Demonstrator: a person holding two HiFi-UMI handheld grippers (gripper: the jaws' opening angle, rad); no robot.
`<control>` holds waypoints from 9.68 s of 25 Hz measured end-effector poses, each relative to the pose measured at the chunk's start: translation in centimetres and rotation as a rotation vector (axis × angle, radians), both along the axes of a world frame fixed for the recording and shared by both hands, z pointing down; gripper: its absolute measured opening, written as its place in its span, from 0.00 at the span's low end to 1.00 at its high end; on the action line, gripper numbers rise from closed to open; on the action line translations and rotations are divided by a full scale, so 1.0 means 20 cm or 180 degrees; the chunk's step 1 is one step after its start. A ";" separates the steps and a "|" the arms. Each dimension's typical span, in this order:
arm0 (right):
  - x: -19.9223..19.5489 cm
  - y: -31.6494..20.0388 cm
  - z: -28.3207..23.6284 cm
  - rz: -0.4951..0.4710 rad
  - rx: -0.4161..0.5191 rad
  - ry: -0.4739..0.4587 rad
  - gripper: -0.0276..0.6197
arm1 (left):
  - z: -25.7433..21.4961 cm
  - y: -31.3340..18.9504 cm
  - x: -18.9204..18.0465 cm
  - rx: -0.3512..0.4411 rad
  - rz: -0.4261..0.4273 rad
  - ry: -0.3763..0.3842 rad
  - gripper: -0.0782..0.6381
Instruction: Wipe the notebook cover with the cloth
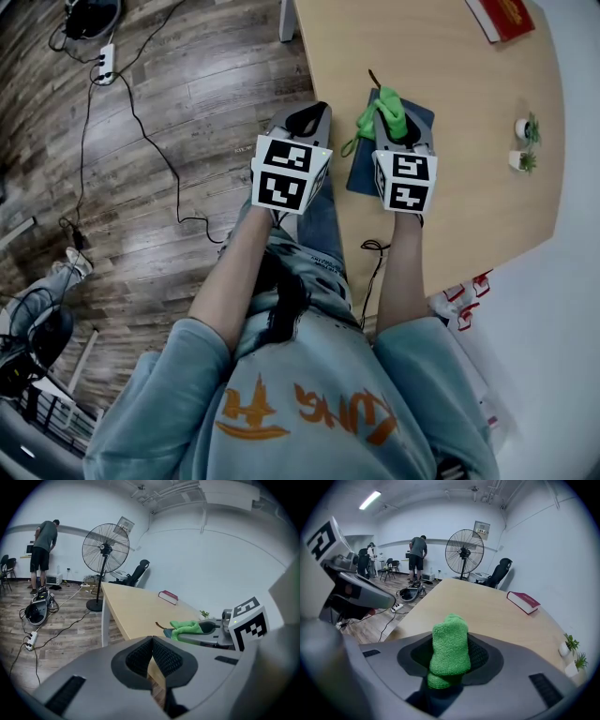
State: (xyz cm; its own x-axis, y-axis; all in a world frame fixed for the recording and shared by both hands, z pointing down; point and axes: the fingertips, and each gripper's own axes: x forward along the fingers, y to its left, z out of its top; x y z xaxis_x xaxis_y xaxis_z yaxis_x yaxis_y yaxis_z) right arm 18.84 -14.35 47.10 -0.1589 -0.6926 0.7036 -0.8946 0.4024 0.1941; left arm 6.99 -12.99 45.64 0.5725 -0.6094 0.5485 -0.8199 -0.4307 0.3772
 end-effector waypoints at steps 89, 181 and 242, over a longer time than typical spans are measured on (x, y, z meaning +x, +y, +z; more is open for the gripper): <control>0.19 0.02 -0.12 0.0334 -0.0031 -0.0288 0.26 | 0.12 -0.02 0.13 -0.0275 -0.0004 0.0308 0.13; 0.03 0.59 0.01 0.0408 -0.0060 0.0019 0.25 | 0.12 0.25 0.16 -0.0254 0.0567 0.0196 0.13; 0.54 0.12 0.03 0.0774 -0.0067 -0.0200 0.27 | 0.12 0.01 0.11 -0.0350 0.0292 0.0118 0.13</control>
State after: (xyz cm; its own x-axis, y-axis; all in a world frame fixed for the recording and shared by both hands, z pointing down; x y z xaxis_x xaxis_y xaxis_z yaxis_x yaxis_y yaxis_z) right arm 29.62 -11.88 47.64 -0.0334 -0.7011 0.7123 -0.9757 0.1773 0.1288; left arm 9.10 -12.79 48.04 0.6441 -0.4912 0.5864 -0.7636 -0.4576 0.4555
